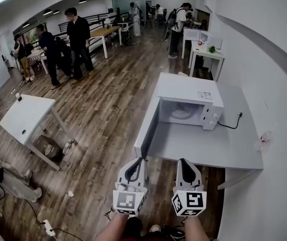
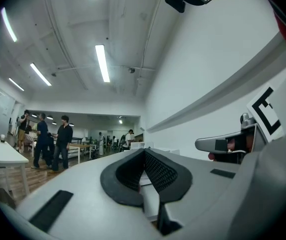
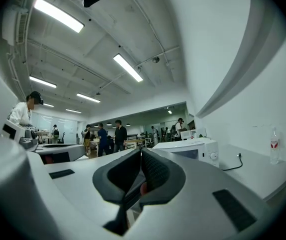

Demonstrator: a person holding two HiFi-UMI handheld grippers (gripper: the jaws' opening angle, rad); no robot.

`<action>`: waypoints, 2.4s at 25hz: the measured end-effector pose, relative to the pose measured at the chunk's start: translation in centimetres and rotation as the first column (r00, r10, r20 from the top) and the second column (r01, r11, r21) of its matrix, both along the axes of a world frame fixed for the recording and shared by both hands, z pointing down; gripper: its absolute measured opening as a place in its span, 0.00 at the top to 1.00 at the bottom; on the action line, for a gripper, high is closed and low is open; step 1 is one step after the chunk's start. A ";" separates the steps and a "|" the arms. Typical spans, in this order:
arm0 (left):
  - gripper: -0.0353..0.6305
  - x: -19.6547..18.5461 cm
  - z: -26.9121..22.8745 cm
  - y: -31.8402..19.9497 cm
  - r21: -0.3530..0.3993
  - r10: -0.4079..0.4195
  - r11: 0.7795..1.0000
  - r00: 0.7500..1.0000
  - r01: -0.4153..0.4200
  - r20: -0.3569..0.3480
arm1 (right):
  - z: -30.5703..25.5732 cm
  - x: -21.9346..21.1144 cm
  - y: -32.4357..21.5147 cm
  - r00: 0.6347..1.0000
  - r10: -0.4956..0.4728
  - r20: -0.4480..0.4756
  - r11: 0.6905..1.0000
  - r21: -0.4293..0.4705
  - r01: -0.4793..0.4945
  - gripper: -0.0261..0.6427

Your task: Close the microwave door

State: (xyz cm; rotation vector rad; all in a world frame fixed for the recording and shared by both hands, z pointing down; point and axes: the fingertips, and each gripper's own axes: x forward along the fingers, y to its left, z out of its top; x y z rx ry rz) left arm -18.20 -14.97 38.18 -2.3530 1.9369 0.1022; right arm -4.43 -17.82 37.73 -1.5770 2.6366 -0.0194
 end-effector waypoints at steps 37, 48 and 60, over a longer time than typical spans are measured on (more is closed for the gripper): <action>0.67 -6.7 15.3 -10.1 -0.232 0.558 0.819 0.823 -0.525 0.107 | 12.5 -9.9 -9.2 0.987 0.053 -0.154 0.971 -0.223 -0.087 0.92; 0.66 -3.7 15.8 -10.3 -0.215 0.729 0.678 0.681 -0.703 0.074 | 13.3 -9.1 -10.6 0.976 0.133 -0.173 0.958 -0.229 -0.171 0.92; 0.70 0.8 15.8 -10.3 -0.217 0.760 0.646 0.641 -0.731 0.102 | 12.7 -4.3 -10.0 0.960 0.241 -0.141 0.941 -0.208 -0.267 0.92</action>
